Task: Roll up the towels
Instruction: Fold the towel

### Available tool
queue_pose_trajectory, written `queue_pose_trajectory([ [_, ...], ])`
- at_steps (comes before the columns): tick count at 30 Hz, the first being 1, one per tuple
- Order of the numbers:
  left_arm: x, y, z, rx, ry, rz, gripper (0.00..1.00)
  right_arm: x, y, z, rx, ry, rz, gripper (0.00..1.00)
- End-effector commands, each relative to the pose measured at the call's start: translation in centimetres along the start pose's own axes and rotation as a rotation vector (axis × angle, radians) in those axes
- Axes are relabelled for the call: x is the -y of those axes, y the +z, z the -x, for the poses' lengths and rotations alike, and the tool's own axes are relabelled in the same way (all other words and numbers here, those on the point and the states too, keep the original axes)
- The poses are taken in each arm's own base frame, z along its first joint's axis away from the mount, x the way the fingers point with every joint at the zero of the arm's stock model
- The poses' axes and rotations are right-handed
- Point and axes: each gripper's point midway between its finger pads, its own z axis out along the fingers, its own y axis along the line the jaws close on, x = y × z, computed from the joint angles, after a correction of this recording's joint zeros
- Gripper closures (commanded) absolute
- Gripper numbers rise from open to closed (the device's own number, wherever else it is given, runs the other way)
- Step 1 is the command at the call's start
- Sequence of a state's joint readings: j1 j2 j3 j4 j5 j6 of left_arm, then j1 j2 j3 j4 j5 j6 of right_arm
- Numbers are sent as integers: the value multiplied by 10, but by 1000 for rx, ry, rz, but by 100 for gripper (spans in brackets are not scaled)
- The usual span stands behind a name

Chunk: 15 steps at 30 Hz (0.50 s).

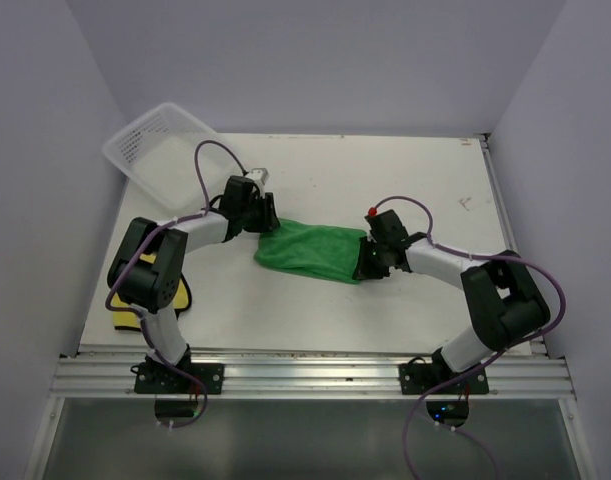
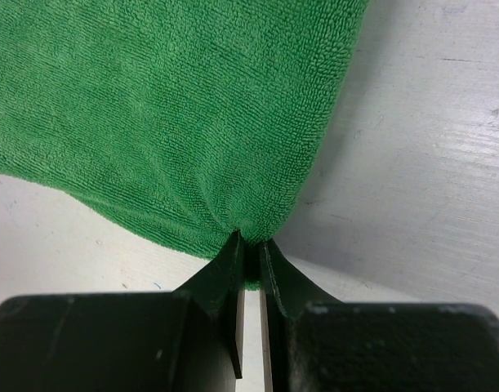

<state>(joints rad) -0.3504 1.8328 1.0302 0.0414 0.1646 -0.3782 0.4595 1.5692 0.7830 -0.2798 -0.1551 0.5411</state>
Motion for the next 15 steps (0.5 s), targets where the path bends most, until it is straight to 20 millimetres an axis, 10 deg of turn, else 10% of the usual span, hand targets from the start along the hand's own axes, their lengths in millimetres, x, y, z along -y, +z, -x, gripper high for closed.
queue_pose_trajectory([
  [1,10,3,22,72,36,-32,54,38,4,-46,-150,-9,-128,100],
  [15,9,3,23,78,45,-19,97,39,5,-46,-150,-10,-135,100],
])
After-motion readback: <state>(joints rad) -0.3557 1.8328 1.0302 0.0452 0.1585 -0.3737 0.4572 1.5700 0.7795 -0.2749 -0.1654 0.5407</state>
